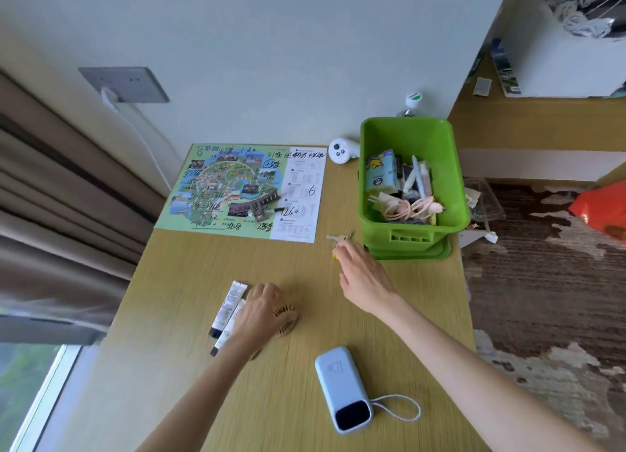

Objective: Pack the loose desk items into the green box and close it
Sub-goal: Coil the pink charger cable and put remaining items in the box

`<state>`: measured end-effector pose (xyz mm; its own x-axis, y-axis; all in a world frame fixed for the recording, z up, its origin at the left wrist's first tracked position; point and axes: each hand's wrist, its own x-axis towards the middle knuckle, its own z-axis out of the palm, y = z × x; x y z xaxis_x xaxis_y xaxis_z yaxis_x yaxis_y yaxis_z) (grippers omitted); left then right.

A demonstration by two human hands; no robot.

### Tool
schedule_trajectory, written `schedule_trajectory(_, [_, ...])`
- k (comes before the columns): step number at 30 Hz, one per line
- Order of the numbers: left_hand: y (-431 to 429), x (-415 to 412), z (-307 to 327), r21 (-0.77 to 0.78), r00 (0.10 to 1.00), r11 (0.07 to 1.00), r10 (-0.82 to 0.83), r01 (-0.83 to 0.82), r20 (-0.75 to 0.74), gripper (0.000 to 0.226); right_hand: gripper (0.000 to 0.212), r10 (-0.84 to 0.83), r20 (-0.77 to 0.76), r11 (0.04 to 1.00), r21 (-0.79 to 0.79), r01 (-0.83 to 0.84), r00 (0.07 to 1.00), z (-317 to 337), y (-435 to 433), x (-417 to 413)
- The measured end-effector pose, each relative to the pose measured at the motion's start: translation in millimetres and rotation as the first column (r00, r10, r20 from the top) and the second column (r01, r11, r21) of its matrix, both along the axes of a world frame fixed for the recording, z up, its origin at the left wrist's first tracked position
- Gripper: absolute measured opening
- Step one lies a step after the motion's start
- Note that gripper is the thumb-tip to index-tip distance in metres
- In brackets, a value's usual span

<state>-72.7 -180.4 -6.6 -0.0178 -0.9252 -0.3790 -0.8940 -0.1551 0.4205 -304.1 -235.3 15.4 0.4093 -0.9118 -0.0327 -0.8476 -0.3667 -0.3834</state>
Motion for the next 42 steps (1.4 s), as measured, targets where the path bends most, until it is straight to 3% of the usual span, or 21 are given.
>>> schedule_trajectory(3, [13.8, -0.5, -12.1, 0.012, 1.0, 1.0, 0.028, -0.028, 0.012, 0.068, 0.064, -0.044, -0.067, 0.995, 0.082, 0.05, 0.997, -17.9, -10.1, 2.8])
schedule_trajectory(6, [16.1, -2.3, -15.3, 0.004, 0.999, 0.999, 0.033, -0.033, 0.002, 0.08, 0.069, -0.054, -0.105, 0.983, 0.171, 0.072, 0.993, -30.1, -20.5, 4.2])
schedule_trajectory(9, [19.2, -1.4, -20.4, -0.023, 0.999, 0.999, -0.04, 0.04, 0.034, 0.086, 0.053, -0.031, -0.146, 0.985, 0.165, 0.056, 0.989, -37.6, -23.9, 6.0])
schedule_trajectory(12, [25.1, 1.2, -28.2, -0.082, 0.983, 0.987, -0.129, 0.14, 0.131, 0.074, 0.032, -0.048, -0.119, 0.996, 0.071, 0.056, 0.992, -40.6, -18.3, 7.7])
schedule_trajectory(18, [21.0, 2.2, -32.4, -0.128, 0.978, 0.984, -0.104, 0.128, 0.18, 0.055, 0.015, -0.063, -0.052, 0.998, 0.011, 0.064, 0.997, -38.6, 7.0, 0.6])
schedule_trajectory(20, [17.8, 0.1, -29.6, -0.132, 0.987, 0.987, -0.075, 0.094, 0.141, 0.053, 0.022, -0.076, -0.024, 0.997, -0.002, 0.076, 0.997, -34.9, 13.7, -2.2])
schedule_trajectory(23, [9.3, -5.2, -19.3, -0.144, 0.999, 0.989, 0.037, -0.041, -0.034, 0.048, 0.028, -0.091, 0.008, 0.995, -0.038, 0.092, 0.996, -20.8, 15.7, -5.9])
schedule_trajectory(27, [-16.2, -16.5, 5.2, -0.195, 0.976, 0.97, 0.104, -0.142, -0.192, 0.046, 0.022, -0.08, 0.111, 0.976, -0.191, 0.1, 0.991, 19.4, 9.9, -11.0])
schedule_trajectory(32, [-62.0, -45.7, 54.6, -0.345, 0.95, 0.934, -0.024, -0.09, -0.311, 0.038, 0.011, -0.082, 0.3, 0.923, -0.337, 0.186, 0.951, 80.2, -3.7, -23.7])
schedule_trajectory(37, [-113.5, -85.7, 116.3, -0.496, 0.88, 0.868, -0.219, -0.021, -0.421, 0.035, 0.005, -0.181, 0.477, 0.858, -0.351, 0.375, 0.86, 132.4, -40.4, -53.9])
schedule_trajectory(42, [-170.7, -133.7, 164.1, -0.579, 0.878, 0.815, -0.267, -0.015, -0.398, 0.04, 0.012, -0.259, 0.552, 0.781, -0.364, 0.508, 0.793, 157.3, -92.9, -94.9])
